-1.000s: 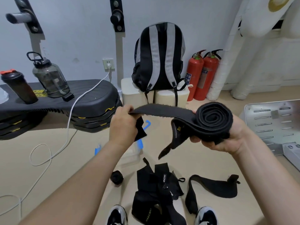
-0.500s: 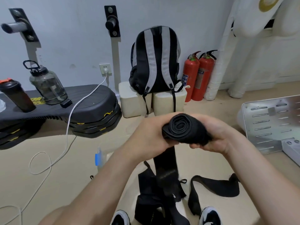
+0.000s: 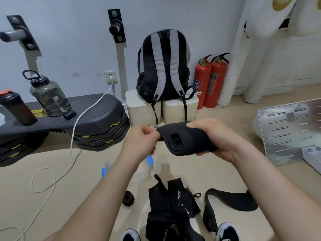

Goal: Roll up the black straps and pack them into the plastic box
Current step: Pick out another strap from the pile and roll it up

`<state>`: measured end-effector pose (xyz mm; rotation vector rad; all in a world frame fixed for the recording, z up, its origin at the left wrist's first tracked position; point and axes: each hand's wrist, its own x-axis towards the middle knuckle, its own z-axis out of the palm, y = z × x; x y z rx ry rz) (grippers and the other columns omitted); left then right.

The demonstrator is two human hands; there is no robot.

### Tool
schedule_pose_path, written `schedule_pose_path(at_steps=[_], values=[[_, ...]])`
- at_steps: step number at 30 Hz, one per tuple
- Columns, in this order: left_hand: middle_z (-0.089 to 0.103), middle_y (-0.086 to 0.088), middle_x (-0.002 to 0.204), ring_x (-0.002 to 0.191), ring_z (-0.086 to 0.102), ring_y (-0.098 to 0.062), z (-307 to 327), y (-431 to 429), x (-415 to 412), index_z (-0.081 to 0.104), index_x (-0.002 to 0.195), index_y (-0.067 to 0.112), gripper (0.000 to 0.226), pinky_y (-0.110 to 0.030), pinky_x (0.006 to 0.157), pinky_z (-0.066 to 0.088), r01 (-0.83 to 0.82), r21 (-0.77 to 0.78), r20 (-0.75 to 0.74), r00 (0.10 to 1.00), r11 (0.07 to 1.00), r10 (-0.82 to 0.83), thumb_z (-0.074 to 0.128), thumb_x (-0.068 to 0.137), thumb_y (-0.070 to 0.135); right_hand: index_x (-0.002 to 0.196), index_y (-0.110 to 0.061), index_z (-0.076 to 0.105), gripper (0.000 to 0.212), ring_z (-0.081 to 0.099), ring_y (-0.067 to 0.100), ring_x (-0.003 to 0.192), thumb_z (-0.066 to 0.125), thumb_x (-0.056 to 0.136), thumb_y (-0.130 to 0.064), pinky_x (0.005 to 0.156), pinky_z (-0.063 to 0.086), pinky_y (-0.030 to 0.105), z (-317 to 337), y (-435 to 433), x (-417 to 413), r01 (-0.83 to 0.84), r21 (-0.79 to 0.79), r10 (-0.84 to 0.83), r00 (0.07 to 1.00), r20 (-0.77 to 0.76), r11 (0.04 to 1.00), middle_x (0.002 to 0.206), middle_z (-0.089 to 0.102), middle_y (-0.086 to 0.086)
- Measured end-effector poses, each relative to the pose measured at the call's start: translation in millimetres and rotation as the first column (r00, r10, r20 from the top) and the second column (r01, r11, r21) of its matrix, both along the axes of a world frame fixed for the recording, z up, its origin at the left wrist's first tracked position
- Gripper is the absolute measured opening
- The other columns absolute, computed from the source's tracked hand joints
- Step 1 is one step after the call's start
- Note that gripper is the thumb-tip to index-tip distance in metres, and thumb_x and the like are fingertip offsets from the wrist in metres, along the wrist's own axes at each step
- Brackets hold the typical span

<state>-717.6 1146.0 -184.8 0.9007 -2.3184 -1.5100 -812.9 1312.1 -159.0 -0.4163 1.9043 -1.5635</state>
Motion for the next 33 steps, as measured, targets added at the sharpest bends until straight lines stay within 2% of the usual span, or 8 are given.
schedule_pose_path(at_steps=[2,6,10,14,18,22,27,33], values=[[0.074,-0.010,0.077,0.063,0.068,-0.020,6,5,4,0.067,0.091,0.005,0.036,-0.032,0.061,0.056,0.105,0.483,0.082,0.983,0.869,-0.164,0.043,0.100,0.030,0.077,-0.014,0.072,0.023,0.066,0.020,0.062,0.060,0.095,-0.022,0.044,0.047,0.025,1,0,0,0.027,0.001,-0.027,0.998,-0.062,1.000,0.075,0.069,0.006],[0.072,-0.012,0.107,0.098,0.069,-0.026,9,19,6,0.064,0.123,0.004,0.049,-0.045,0.084,0.058,0.253,0.778,-0.264,0.962,0.575,-0.067,0.045,0.099,0.042,0.077,-0.009,0.063,0.024,0.063,0.024,0.069,0.057,0.096,-0.022,0.043,0.047,0.025,-3,-8,5,0.063,0.043,-0.054,0.981,-0.185,0.997,0.078,0.060,0.011],[0.070,-0.013,0.118,0.108,0.068,-0.029,1,30,2,0.060,0.128,0.007,0.058,-0.042,0.089,0.058,0.415,0.535,-0.470,0.870,0.736,-0.149,0.079,0.075,0.020,0.073,-0.010,0.057,0.020,0.056,0.024,0.058,0.057,0.091,-0.019,0.039,0.042,0.023,-10,-19,5,0.167,0.097,-0.140,0.962,-0.234,0.981,0.063,0.051,0.007],[0.071,-0.006,0.119,0.111,0.068,-0.023,-8,25,3,0.058,0.129,0.017,0.074,-0.040,0.091,0.058,0.453,0.301,-0.422,0.852,0.839,-0.309,0.087,0.063,0.000,0.071,-0.011,0.051,0.020,0.053,0.026,0.054,0.050,0.090,-0.018,0.039,0.039,0.023,-15,-19,5,0.221,0.158,-0.177,0.951,-0.252,0.962,0.064,0.052,0.007],[0.075,-0.002,0.106,0.102,0.072,-0.020,-13,34,-2,0.064,0.120,0.016,0.063,-0.038,0.085,0.058,0.360,0.324,-0.442,0.875,0.875,-0.197,0.085,0.061,0.008,0.088,-0.011,0.057,0.024,0.062,0.025,0.068,0.047,0.097,-0.031,0.041,0.043,0.024,-12,-17,6,0.196,0.204,-0.147,0.961,-0.234,0.959,0.083,0.061,0.008],[0.076,-0.007,0.104,0.101,0.072,-0.027,-11,32,-6,0.069,0.112,0.018,0.050,-0.044,0.086,0.059,0.335,0.373,-0.478,0.869,0.865,-0.130,0.082,0.066,0.006,0.111,-0.024,0.067,0.038,0.068,0.009,0.078,0.056,0.093,-0.055,0.055,0.050,0.023,0,1,3,-0.112,0.104,0.115,0.993,-0.020,0.988,0.093,0.072,-0.004],[0.075,-0.017,0.105,0.097,0.072,-0.036,-7,29,-7,0.068,0.115,0.007,0.039,-0.052,0.086,0.058,0.296,0.516,-0.459,0.888,0.804,-0.033,0.079,0.077,0.008,0.117,-0.023,0.067,0.052,0.070,0.010,0.090,0.079,0.067,-0.033,0.071,0.054,0.023,-1,14,-5,-0.263,-0.021,0.260,0.963,-0.073,0.965,0.102,0.072,-0.002],[0.070,-0.022,0.116,0.105,0.069,-0.036,-8,27,-10,0.066,0.121,0.001,0.047,-0.048,0.087,0.058,0.321,0.604,-0.451,0.892,0.729,-0.020,0.074,0.076,0.014,0.105,-0.010,0.070,0.031,0.069,0.016,0.076,0.076,0.081,-0.030,0.061,0.053,0.024,-4,11,-4,-0.185,-0.044,0.177,0.972,-0.152,0.982,0.088,0.072,0.003]])
